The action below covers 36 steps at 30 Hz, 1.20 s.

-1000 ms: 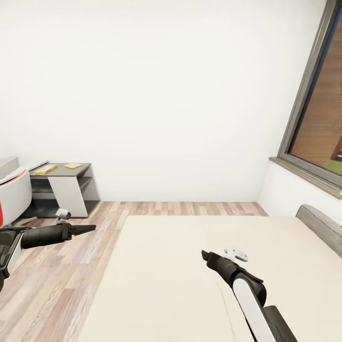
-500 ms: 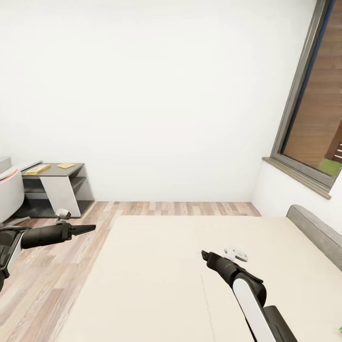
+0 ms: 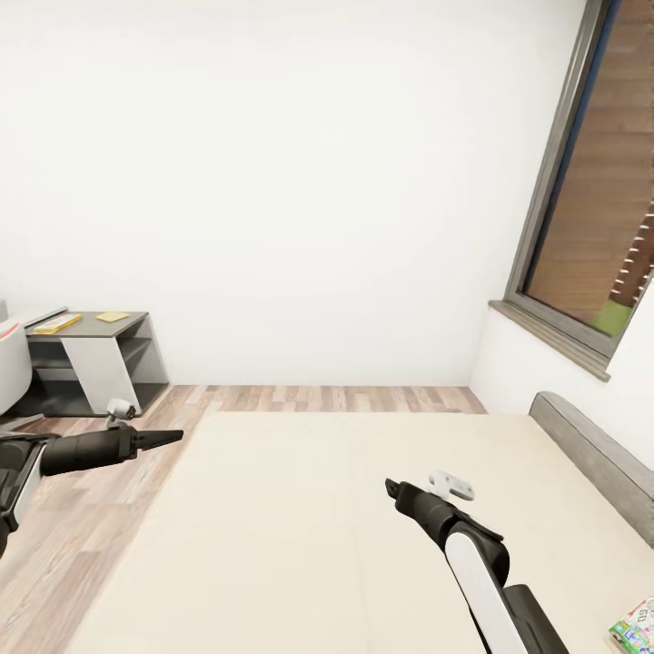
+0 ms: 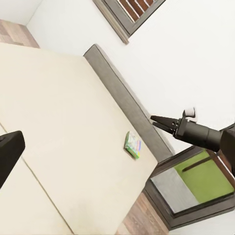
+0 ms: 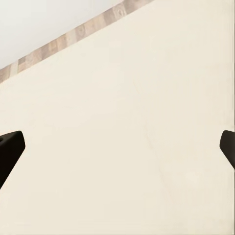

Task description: Put all the toys in the child's room - the three board games (two on the bed and one on the table), the two jigsaw puzzles on the table, and the tennis ball on the table - inside the toy box on the table in the child's room.

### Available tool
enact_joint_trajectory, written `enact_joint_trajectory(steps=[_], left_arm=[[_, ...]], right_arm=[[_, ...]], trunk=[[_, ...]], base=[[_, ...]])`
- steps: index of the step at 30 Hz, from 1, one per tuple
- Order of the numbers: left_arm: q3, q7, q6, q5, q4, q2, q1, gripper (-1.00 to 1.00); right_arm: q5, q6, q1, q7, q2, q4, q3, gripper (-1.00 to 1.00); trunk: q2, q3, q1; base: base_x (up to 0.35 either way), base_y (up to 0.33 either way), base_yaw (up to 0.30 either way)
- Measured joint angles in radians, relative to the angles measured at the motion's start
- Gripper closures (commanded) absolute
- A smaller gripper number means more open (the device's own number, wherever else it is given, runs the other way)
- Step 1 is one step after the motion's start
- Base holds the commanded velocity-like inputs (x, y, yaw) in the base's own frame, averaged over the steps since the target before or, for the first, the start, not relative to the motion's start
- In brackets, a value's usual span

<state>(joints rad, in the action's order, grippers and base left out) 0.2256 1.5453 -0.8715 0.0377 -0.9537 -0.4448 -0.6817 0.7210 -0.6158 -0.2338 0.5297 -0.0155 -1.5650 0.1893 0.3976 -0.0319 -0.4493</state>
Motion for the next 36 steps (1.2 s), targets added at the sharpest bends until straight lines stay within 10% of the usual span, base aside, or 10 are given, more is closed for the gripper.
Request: enact_joint_trajectory(steps=[36], left_arm=[[0.000, 0.000, 0.000, 0.000, 0.000, 0.000, 0.000, -1.00]], right_arm=[[0.001, 0.000, 0.000, 0.000, 0.000, 0.000, 0.000, -1.00]], trunk=[[0.000, 0.000, 0.000]], base=[[0.000, -0.294, 0.000]])
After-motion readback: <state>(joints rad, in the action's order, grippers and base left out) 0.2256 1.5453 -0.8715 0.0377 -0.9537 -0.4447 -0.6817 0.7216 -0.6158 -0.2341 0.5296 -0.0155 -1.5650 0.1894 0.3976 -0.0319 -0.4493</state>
